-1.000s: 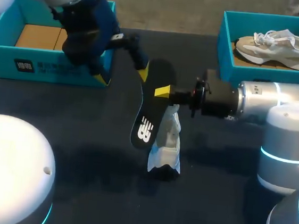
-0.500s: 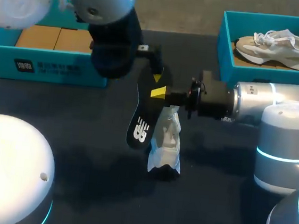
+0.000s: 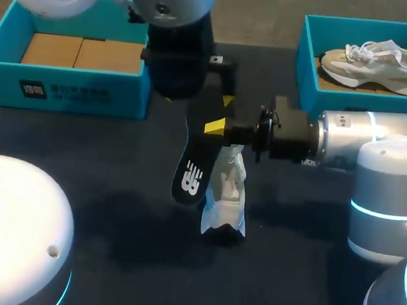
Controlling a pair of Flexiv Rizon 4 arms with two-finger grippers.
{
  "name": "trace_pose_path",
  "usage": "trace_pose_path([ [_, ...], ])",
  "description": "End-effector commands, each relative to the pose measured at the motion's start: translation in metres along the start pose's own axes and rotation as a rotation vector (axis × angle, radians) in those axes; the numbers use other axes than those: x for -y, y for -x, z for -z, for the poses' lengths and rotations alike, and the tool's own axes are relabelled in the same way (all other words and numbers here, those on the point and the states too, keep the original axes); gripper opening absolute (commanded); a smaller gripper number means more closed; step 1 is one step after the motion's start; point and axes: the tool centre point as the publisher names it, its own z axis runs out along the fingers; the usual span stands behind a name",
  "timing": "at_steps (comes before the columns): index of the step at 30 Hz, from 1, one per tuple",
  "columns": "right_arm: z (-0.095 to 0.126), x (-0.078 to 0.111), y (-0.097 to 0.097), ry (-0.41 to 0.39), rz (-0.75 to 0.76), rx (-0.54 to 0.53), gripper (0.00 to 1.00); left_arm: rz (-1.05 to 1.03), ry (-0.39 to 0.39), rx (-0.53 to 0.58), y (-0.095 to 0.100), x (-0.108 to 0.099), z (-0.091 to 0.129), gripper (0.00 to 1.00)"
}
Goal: Take the shoe out of the shoebox, open the shoe tongue, remove and reinsert the insole, then place the shoe into the shoebox
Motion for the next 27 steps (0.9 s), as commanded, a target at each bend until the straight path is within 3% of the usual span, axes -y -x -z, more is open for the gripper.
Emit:
trace_pose_path([
  [1,-0.0029,0.0002,0.0008,-0.005,-0.002,0.001,0.0,-0.013,-0.02,-0.014,0.0076,-0.0049,-0.0063,1.0],
  [27,0.0017,0.0017,0.0015,-0.014,-0.011,0.004,0.0,-0.032,-0.041,-0.012,0.0095,0.0007,-0.0072,1.0],
])
